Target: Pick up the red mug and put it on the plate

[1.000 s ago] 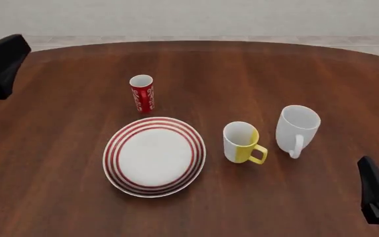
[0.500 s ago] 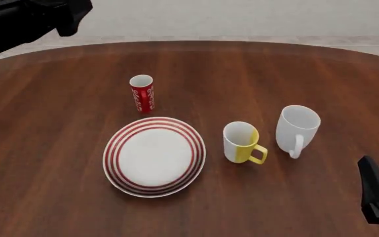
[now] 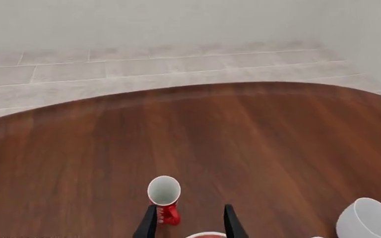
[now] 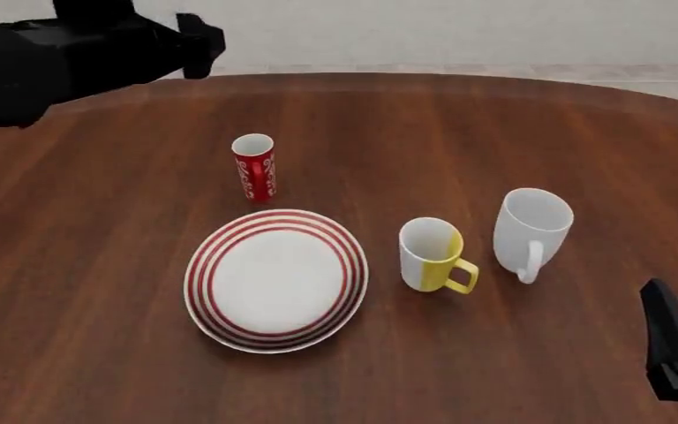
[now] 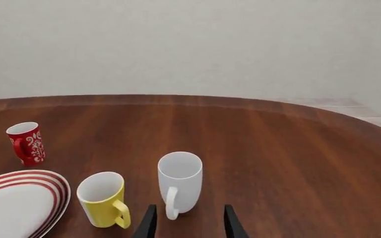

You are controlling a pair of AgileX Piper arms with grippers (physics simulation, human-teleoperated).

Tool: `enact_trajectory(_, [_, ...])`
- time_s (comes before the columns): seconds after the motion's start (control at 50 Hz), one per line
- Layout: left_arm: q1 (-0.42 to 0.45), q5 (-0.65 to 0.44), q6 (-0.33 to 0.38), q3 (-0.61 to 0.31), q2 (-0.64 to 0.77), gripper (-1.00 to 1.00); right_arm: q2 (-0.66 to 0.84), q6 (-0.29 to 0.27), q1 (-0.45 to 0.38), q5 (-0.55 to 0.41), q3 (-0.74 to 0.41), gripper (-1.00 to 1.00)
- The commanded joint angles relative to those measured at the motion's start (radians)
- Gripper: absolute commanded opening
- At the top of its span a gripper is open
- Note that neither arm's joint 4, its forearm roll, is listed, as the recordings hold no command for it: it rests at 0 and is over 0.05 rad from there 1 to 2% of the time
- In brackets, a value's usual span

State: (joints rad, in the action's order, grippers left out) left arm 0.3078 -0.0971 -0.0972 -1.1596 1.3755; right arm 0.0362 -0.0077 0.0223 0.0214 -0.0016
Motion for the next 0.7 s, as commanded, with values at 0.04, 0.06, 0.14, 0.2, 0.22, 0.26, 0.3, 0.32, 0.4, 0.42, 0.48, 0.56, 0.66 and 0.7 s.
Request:
enact_trajectory(0.04, [-0.032,0.017,-0.011,-0.056,0.130,1.00,0.006,0.000,0.000,0.007,0.001,1.00])
enact_trajectory(0.06, [-0.033,0.018,-0.013,-0.058,0.138,1.00,0.006,0.001,0.000,0.007,0.001,1.00])
enact_trajectory(0.14, [-0.047,0.024,-0.025,-0.074,0.174,1.00,0.005,0.002,-0.002,0.005,0.001,1.00])
enact_trajectory(0.2, [-0.050,0.030,-0.022,-0.087,0.199,1.00,0.006,0.002,-0.002,0.005,0.001,1.00])
enact_trajectory(0.22, [-0.047,0.030,-0.022,-0.092,0.206,1.00,0.003,0.000,-0.003,0.004,0.001,1.00])
enact_trajectory(0.26, [-0.049,0.038,-0.014,-0.098,0.227,1.00,0.002,0.000,-0.003,0.002,0.001,1.00])
enact_trajectory(0.3, [-0.054,0.049,-0.009,-0.102,0.245,1.00,0.005,-0.002,-0.003,0.005,0.001,1.00])
enact_trajectory(0.32, [-0.055,0.049,-0.009,-0.106,0.256,1.00,0.004,-0.002,-0.003,0.004,0.001,1.00])
enact_trajectory(0.4, [-0.064,0.067,-0.006,-0.111,0.291,1.00,0.001,-0.002,-0.004,0.002,0.001,1.00])
enact_trajectory(0.42, [-0.062,0.073,-0.013,-0.113,0.299,1.00,0.002,-0.001,-0.004,0.002,0.001,1.00])
enact_trajectory(0.48, [-0.065,0.097,-0.018,-0.109,0.328,1.00,0.002,0.001,-0.003,0.002,0.001,1.00])
enact_trajectory(0.56, [-0.067,0.099,-0.020,-0.119,0.347,1.00,0.001,0.003,-0.005,0.000,0.001,1.00])
enact_trajectory(0.66, [-0.066,0.099,-0.027,-0.120,0.357,1.00,0.009,0.003,-0.004,0.006,0.001,1.00])
enact_trajectory(0.7, [-0.072,0.101,-0.034,-0.113,0.360,1.00,0.012,0.006,-0.003,0.007,0.001,1.00])
